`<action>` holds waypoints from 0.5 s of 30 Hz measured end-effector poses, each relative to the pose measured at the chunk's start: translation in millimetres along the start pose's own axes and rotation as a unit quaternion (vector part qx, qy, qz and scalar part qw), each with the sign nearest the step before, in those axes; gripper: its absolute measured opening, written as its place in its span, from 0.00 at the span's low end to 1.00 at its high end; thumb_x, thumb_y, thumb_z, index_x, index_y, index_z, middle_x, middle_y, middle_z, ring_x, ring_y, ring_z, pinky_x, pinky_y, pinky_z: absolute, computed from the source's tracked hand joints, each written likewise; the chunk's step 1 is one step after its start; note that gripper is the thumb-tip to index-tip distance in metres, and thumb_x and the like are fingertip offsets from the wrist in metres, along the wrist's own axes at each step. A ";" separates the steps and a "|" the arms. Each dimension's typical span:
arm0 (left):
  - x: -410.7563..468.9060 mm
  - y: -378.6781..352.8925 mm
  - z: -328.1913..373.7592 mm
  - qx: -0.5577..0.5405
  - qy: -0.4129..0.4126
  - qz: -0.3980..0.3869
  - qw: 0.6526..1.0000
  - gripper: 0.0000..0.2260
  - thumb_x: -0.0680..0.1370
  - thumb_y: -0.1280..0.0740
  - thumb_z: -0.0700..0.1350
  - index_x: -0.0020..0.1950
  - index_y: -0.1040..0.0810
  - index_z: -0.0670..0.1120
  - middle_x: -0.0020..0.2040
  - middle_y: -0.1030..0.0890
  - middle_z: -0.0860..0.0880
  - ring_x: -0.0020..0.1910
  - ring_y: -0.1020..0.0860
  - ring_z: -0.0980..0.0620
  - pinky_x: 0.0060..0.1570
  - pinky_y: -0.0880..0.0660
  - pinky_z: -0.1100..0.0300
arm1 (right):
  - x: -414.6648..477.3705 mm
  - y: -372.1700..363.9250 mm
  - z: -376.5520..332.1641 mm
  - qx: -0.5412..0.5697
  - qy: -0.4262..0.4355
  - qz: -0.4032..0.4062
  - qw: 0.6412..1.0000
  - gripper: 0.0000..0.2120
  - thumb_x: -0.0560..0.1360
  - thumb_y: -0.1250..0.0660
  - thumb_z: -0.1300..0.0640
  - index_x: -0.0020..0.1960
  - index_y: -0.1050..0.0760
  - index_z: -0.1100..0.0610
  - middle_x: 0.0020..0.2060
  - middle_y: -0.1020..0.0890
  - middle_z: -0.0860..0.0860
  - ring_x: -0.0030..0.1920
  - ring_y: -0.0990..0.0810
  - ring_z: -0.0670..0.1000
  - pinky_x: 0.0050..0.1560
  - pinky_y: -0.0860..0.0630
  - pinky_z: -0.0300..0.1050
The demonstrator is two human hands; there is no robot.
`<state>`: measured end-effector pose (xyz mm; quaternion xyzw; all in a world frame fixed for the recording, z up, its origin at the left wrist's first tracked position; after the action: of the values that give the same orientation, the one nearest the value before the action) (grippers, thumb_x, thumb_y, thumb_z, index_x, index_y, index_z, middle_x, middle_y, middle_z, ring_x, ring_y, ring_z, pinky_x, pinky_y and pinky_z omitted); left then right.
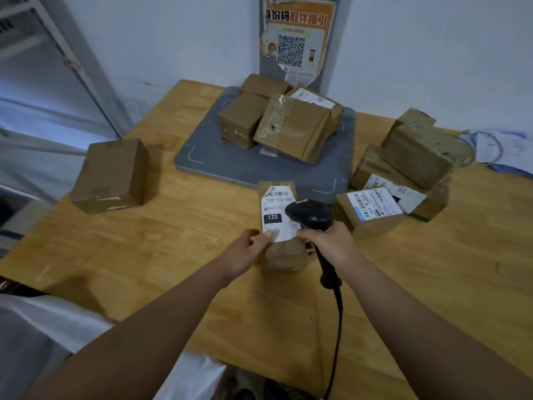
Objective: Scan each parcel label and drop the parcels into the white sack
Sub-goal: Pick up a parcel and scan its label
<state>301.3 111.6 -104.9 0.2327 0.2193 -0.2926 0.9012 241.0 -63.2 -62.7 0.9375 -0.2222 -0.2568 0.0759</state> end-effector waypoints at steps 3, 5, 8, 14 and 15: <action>19.2 34.0 29.9 0.067 -0.067 0.109 0.990 0.32 0.78 0.38 0.60 0.77 0.42 0.45 0.75 0.40 0.43 0.67 0.31 0.44 0.63 0.31 0.52 | -4.2 11.0 0.9 -0.021 0.001 0.019 1.000 0.06 0.71 0.26 0.58 0.46 0.22 0.53 0.43 0.17 0.54 0.46 0.18 0.51 0.49 0.19 0.50; 34.7 46.9 49.8 0.054 -0.096 0.123 0.986 0.34 0.78 0.35 0.57 0.78 0.45 0.47 0.77 0.45 0.44 0.71 0.35 0.43 0.66 0.33 0.50 | -7.6 16.4 -3.0 -0.028 0.010 0.036 0.999 0.05 0.71 0.26 0.59 0.46 0.20 0.57 0.40 0.17 0.56 0.43 0.18 0.53 0.48 0.18 0.52; 58.8 47.8 72.4 0.069 -0.116 0.056 0.989 0.36 0.77 0.32 0.55 0.79 0.48 0.51 0.79 0.48 0.48 0.76 0.43 0.46 0.70 0.39 0.51 | -12.6 21.6 -12.1 -0.029 0.030 0.056 0.998 0.03 0.72 0.27 0.60 0.42 0.20 0.58 0.33 0.20 0.55 0.36 0.20 0.52 0.41 0.19 0.50; 75.5 39.8 79.9 0.057 -0.104 0.001 0.993 0.27 0.75 0.28 0.50 0.71 0.34 0.49 0.61 0.25 0.47 0.58 0.25 0.48 0.50 0.26 0.56 | -19.4 10.8 -22.6 -0.068 0.059 0.037 0.995 0.04 0.71 0.27 0.60 0.42 0.19 0.61 0.35 0.15 0.57 0.39 0.16 0.54 0.46 0.19 0.50; 74.3 38.9 77.6 0.045 -0.103 0.012 0.994 0.24 0.75 0.28 0.50 0.68 0.32 0.48 0.56 0.24 0.47 0.54 0.23 0.48 0.47 0.23 0.55 | -19.9 8.2 -20.8 -0.085 0.059 0.035 0.994 0.05 0.70 0.27 0.59 0.43 0.19 0.61 0.35 0.16 0.56 0.38 0.16 0.53 0.43 0.20 0.47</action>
<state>400.3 65.6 -71.3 0.2445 0.1089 -0.3137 0.9110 233.4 -60.9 -33.9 0.9328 -0.2274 -0.2162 0.1773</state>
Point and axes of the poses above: each hand's wrist, its own x-axis towards the middle knuckle, its own y-axis out of the back of the hand, z = x × y, the point moved 10 cm from there along x, towards the middle knuckle
